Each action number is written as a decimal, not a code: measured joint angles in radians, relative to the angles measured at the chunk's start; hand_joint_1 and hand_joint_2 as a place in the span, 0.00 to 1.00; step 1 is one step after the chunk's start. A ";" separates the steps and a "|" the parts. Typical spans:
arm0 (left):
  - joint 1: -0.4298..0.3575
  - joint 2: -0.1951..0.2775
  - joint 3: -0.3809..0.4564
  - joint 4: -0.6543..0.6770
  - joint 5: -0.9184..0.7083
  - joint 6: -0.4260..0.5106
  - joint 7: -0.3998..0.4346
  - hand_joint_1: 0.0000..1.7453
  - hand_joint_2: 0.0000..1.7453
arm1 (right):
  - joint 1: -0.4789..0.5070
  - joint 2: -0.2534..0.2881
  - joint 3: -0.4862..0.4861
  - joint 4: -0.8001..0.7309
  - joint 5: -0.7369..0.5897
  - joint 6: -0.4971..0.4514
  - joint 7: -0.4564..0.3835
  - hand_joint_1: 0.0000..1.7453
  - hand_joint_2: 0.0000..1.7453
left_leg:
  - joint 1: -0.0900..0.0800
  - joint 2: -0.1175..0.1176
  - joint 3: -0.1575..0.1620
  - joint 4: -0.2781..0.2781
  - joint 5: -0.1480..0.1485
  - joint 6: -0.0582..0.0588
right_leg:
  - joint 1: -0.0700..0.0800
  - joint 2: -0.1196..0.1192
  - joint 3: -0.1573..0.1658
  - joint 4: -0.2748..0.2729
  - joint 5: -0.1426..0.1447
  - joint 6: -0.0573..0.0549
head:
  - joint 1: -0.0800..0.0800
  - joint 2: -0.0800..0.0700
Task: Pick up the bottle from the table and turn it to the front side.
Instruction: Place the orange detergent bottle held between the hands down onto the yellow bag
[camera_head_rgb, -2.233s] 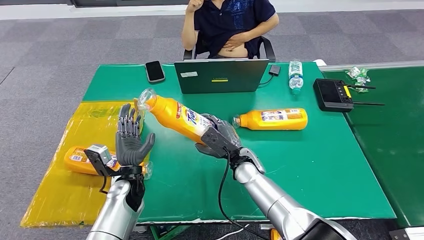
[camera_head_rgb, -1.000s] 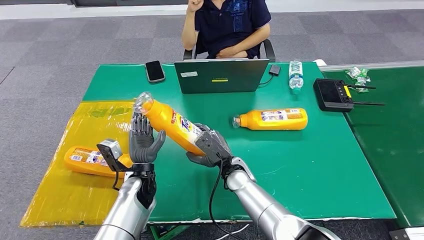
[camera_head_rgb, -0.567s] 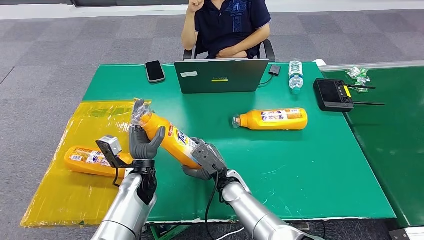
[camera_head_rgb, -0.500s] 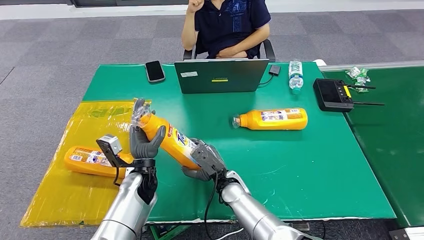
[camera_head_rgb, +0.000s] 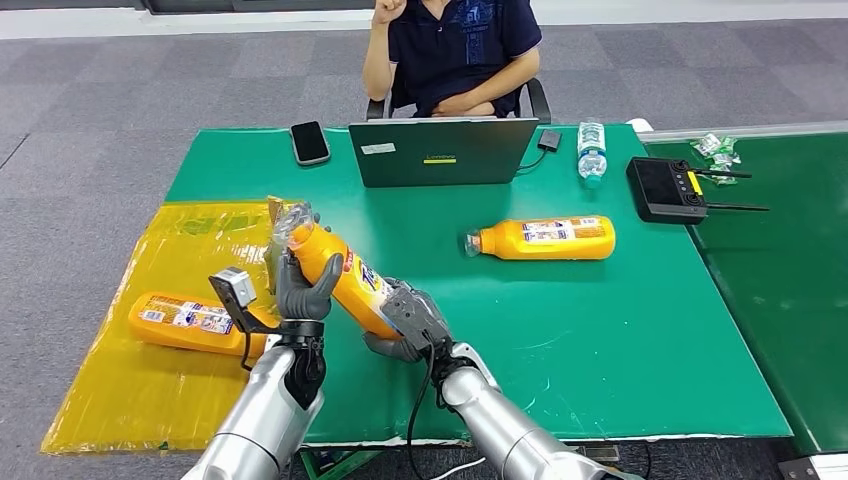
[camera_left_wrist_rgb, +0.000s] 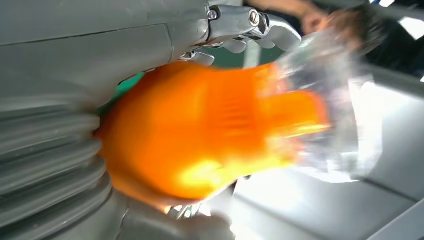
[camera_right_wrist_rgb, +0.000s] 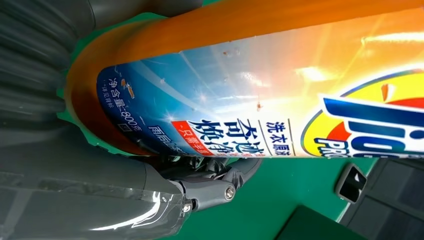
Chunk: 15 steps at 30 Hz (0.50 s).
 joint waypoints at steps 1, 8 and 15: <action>-0.005 -0.002 -0.004 0.023 0.004 -0.018 0.000 1.00 1.00 | -0.003 0.000 0.000 0.002 0.001 -0.002 0.001 1.00 1.00 | 0.000 0.000 0.000 0.000 0.000 0.000 | 0.000 0.000 0.000 0.000 0.000 0.000 | 0.000 0.000; -0.023 -0.006 -0.024 0.116 0.026 -0.096 0.007 1.00 1.00 | -0.001 0.000 -0.003 0.018 0.002 -0.016 0.004 1.00 1.00 | 0.000 0.000 0.000 0.000 0.000 0.000 | 0.000 0.000 0.000 0.000 0.000 0.000 | 0.000 0.000; -0.020 0.000 -0.025 0.136 0.041 -0.110 0.007 1.00 1.00 | 0.017 -0.001 -0.003 0.018 0.003 -0.020 0.000 1.00 1.00 | 0.000 0.000 0.000 0.000 0.000 0.000 | 0.000 0.000 0.000 0.000 0.000 0.000 | 0.000 0.000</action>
